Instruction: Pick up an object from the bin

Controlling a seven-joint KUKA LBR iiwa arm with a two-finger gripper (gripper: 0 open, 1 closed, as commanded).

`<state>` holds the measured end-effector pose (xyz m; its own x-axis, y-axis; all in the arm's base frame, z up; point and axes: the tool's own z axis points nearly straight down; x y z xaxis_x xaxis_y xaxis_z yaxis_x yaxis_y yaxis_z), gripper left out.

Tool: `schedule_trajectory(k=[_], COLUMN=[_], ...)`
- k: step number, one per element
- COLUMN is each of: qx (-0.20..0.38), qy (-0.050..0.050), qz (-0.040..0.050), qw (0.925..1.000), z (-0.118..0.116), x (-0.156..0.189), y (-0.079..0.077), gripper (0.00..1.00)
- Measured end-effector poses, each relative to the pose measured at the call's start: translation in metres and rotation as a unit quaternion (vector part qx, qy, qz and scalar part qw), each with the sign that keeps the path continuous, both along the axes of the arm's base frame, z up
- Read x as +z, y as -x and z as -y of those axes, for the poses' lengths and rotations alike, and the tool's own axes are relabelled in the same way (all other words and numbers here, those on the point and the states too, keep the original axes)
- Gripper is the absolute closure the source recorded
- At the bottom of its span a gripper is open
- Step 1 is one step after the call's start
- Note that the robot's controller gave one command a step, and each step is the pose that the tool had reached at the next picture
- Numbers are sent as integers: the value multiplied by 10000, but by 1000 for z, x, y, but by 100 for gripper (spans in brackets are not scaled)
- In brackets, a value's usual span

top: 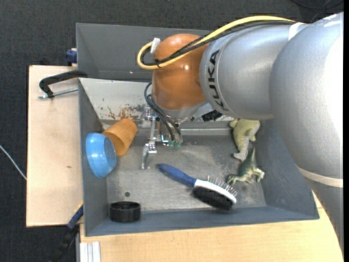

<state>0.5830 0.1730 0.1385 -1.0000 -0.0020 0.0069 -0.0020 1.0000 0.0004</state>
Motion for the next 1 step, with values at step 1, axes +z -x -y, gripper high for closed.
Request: schedule_trajectory(k=[1], qx=[1580], qy=[-16], qz=[79], qw=[9874], z=[64], x=[-66], y=[54], gripper=[0])
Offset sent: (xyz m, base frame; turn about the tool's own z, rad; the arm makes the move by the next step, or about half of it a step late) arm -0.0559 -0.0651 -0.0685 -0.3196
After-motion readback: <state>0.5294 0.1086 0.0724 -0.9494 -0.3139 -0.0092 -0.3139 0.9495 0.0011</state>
